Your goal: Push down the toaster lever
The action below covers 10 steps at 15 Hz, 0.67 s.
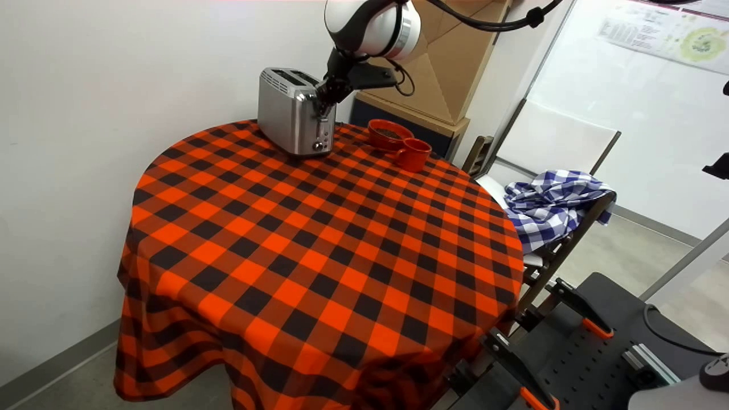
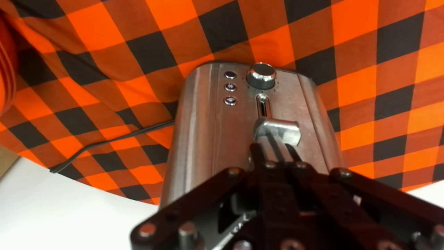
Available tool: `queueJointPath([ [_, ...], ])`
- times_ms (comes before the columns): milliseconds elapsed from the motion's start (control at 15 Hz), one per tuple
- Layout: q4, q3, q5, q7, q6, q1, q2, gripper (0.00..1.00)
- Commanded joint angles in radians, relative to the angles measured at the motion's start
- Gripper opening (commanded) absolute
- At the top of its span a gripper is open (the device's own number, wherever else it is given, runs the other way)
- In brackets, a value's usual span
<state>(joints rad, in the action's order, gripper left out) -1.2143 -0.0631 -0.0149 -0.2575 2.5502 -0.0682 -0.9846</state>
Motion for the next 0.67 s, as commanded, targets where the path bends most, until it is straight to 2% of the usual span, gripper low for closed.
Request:
queueJointPath([
  [0,0.022,-0.016,0.0,-0.022,0.035,-0.01,-0.052,0.0],
  [600,0.024,-0.015,-0.011,-0.04,0.052,-0.009,-0.129,0.0],
])
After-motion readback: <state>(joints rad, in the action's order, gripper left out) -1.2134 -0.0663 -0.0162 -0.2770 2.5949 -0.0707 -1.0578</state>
